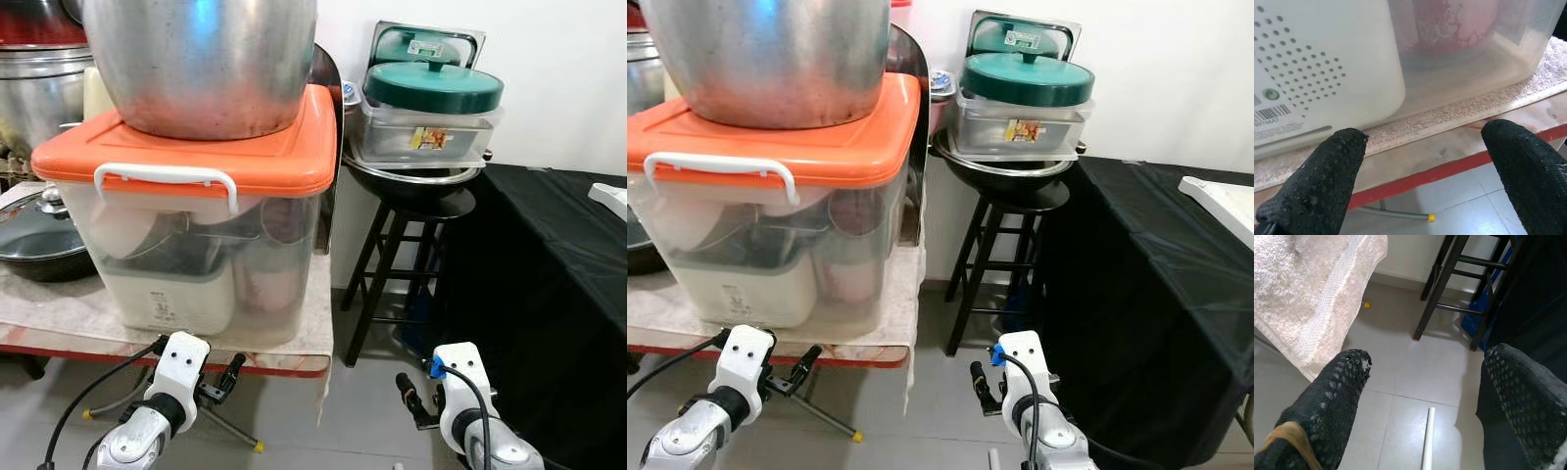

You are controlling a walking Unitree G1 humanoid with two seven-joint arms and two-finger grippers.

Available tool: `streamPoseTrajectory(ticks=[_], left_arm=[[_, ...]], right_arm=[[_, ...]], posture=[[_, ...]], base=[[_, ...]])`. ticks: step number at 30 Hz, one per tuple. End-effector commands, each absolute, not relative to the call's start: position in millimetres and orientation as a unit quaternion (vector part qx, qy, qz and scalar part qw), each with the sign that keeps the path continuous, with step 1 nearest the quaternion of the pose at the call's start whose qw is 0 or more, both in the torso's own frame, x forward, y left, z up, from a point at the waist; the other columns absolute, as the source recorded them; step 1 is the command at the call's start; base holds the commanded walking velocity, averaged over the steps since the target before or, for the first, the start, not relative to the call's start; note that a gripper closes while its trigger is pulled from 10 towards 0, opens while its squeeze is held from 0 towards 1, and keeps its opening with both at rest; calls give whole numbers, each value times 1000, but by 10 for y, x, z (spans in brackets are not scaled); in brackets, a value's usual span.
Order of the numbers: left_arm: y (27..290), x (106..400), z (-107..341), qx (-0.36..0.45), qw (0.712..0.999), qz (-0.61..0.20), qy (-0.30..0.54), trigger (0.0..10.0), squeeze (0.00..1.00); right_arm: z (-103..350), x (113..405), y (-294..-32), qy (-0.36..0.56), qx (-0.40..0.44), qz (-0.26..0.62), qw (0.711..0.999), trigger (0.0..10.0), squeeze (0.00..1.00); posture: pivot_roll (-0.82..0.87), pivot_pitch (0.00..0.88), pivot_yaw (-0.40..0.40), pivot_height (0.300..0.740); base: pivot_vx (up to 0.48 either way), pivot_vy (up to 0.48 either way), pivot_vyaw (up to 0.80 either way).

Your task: Building children table

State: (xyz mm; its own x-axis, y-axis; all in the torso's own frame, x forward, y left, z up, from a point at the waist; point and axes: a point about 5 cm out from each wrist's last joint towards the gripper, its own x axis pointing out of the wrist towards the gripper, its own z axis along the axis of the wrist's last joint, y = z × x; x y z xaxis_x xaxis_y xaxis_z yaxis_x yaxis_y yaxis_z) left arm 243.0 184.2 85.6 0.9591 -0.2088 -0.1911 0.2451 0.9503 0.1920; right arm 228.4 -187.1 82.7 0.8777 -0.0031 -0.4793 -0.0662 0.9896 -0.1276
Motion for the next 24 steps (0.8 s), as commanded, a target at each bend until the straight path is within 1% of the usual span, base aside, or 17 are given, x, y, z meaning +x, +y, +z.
streamPoseTrajectory(ticks=[1, 3, 7, 12, 22, 24], left_arm=[[1860, 2403, 847, 105, 984, -115, 89, 10000, 0], [1869, 2395, 839, 109, 983, -115, 91, 10000, 0], [2006, 2314, 659, 151, 972, -99, 154, 10000, 0], [2092, 2277, 576, 167, 965, -89, 181, 10000, 0], [2089, 2308, 604, 163, 967, -85, 176, 10000, 0], [2204, 2342, 681, 158, 974, -48, 157, 10000, 0]], right_arm=[[839, 2291, -1883, 246, -70, 13, 967, 10000, 0], [838, 2290, -1884, 246, -69, 13, 967, 10000, 0], [834, 2289, -1888, 247, -68, 12, 967, 10000, 0], [833, 2283, -1889, 248, -69, 13, 966, 10000, 0], [835, 2277, -1891, 249, -68, 15, 966, 10000, 0], [842, 2273, -1900, 249, -69, 14, 966, 10000, 0]], posture=[[51, 0, -92, 740], [51, 0, -92, 740], [52, 0, -91, 740], [52, 0, -92, 740], [50, 0, -93, 740], [51, 0, -98, 740]], base=[[0, 0, 0], [0, 0, 0], [0, 0, 0], [0, 0, 0], [0, 0, 0], [0, 0, 0]])
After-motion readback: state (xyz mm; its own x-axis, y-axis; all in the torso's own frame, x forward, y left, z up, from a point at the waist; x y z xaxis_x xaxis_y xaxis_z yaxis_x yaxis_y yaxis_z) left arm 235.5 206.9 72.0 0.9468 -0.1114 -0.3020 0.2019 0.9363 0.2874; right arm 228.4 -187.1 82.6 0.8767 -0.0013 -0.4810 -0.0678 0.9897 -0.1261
